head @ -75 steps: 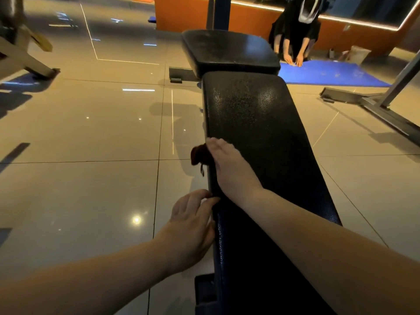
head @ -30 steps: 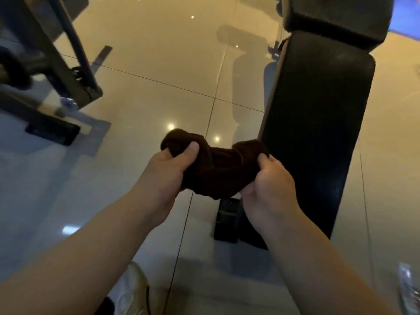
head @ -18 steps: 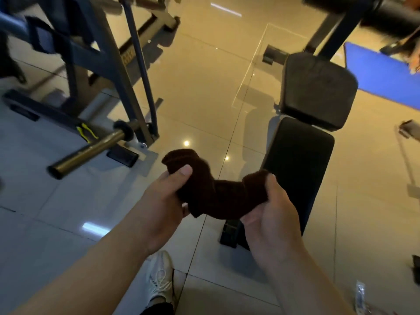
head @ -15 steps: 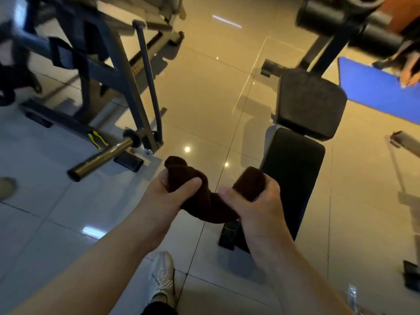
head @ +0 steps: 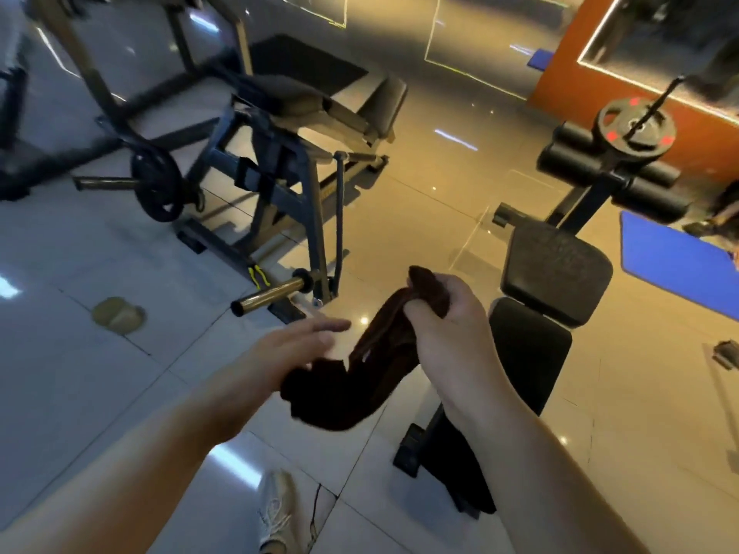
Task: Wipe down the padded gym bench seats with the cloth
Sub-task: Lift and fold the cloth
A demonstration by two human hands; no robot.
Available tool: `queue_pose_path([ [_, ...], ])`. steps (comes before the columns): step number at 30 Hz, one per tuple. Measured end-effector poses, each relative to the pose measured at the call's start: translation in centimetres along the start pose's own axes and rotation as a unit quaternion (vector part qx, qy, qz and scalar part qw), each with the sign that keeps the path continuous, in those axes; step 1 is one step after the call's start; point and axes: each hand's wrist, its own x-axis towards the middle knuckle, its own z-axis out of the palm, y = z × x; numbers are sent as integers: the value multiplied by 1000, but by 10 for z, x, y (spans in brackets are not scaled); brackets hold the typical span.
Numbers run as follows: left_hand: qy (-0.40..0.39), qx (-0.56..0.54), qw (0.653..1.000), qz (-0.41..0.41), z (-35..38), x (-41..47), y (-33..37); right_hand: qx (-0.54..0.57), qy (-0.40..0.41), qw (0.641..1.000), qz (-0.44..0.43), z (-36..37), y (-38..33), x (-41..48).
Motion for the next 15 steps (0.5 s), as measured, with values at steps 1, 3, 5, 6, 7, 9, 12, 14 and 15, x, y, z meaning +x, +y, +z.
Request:
queue_pose_path([
  [1, -23, 28, 999, 2, 0, -12, 3, 14, -21, 1000, -1, 9, -13, -9],
  [3, -31, 71, 997, 25, 1, -36, 9, 42, -57, 997, 8, 27, -35, -24],
  [5, -1, 77, 994, 71, -7, -57, 14, 54, -84, 995, 14, 44, -55, -38],
  [6, 8, 65, 993, 97, -16, -67, 13, 60, -96, 993, 16, 52, -64, -44],
  [7, 10, 48, 992, 119, -25, -77, 14, 65, -111, 992, 19, 59, -72, -50],
  [9, 19, -24, 989, 144, -44, -98, 20, 74, -150, 986, 23, 74, -87, -61],
  [12, 25, -94, 987, 130, -74, -125, 28, 40, -194, 980, -5, 101, -107, -79],
  [14, -2, -38, 992, 119, -98, -144, 32, 1, -182, 983, -38, 121, -119, -92],
  [15, -10, -20, 994, 106, -111, -155, 32, -25, -172, 983, -57, 132, -125, -98],
])
